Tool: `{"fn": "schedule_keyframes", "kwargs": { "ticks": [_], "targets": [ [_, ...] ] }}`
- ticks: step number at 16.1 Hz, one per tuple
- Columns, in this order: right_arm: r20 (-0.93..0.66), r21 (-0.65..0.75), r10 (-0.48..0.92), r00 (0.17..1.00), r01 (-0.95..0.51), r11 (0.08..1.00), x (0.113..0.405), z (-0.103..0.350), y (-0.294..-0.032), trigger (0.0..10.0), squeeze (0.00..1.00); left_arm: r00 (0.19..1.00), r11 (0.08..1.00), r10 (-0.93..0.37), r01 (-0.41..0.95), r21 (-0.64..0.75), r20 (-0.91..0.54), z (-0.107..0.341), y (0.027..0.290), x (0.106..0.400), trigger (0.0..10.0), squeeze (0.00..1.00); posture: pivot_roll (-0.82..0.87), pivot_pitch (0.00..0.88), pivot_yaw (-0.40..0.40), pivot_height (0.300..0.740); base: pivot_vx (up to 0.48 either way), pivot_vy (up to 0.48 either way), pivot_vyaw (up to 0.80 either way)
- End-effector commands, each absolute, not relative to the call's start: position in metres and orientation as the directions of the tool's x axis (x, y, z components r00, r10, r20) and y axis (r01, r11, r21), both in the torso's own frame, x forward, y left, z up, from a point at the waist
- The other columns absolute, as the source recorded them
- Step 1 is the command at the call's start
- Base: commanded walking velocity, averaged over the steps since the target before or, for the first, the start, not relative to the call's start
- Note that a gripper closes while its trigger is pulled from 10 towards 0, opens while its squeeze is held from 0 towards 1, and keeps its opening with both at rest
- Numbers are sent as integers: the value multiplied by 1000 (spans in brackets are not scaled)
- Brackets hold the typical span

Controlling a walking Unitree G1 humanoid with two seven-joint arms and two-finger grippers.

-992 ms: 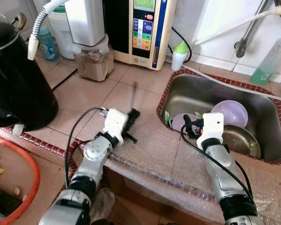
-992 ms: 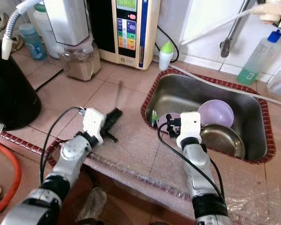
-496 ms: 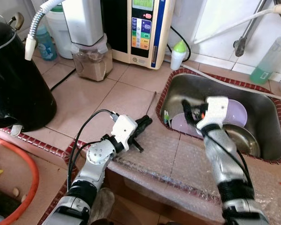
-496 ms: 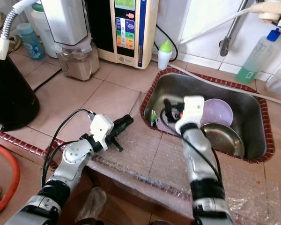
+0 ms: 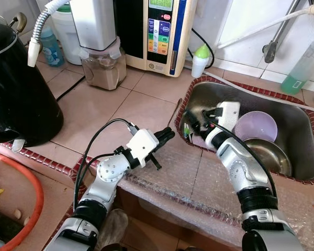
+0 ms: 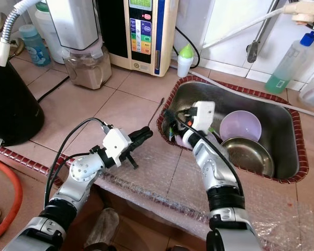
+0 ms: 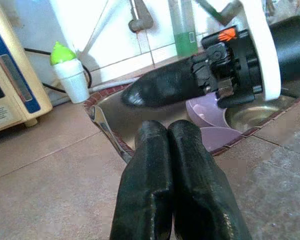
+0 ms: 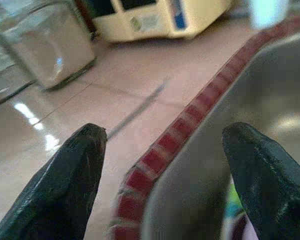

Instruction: Kitchen organization

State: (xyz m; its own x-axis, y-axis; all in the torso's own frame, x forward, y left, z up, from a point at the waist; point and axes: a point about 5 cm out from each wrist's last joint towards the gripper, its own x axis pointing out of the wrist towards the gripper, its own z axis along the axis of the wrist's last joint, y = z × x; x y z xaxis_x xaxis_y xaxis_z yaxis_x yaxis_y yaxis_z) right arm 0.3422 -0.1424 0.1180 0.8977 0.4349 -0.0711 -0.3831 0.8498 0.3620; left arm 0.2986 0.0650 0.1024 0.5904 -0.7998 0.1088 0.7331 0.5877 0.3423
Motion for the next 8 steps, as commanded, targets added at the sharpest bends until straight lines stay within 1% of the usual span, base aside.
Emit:
{"fn": "schedule_keyframes", "kwargs": {
  "ticks": [1, 3, 8],
  "targets": [
    [-72, 393, 478, 875, -415, 820, 345, 121, -138, 10000, 0, 573, 576, -809, 727, 374, 130, 108, 61, 297, 0, 0, -36, 42, -29, 740, 0, 0, 0],
    [-75, 449, 530, 844, -446, 774, 345, 120, -131, 10000, 0, 560, 564, -818, 731, 385, 135, 111, 59, 296, 0, 0, -36, 41, -28, 740, 0, 0, 0],
    [-45, 558, 581, 813, -462, 689, 356, 127, -111, 10000, 0, 542, 547, -830, 740, 391, 133, 112, 55, 295, 0, 0, -25, 36, -24, 740, 0, 0, 0]
  ]
}}
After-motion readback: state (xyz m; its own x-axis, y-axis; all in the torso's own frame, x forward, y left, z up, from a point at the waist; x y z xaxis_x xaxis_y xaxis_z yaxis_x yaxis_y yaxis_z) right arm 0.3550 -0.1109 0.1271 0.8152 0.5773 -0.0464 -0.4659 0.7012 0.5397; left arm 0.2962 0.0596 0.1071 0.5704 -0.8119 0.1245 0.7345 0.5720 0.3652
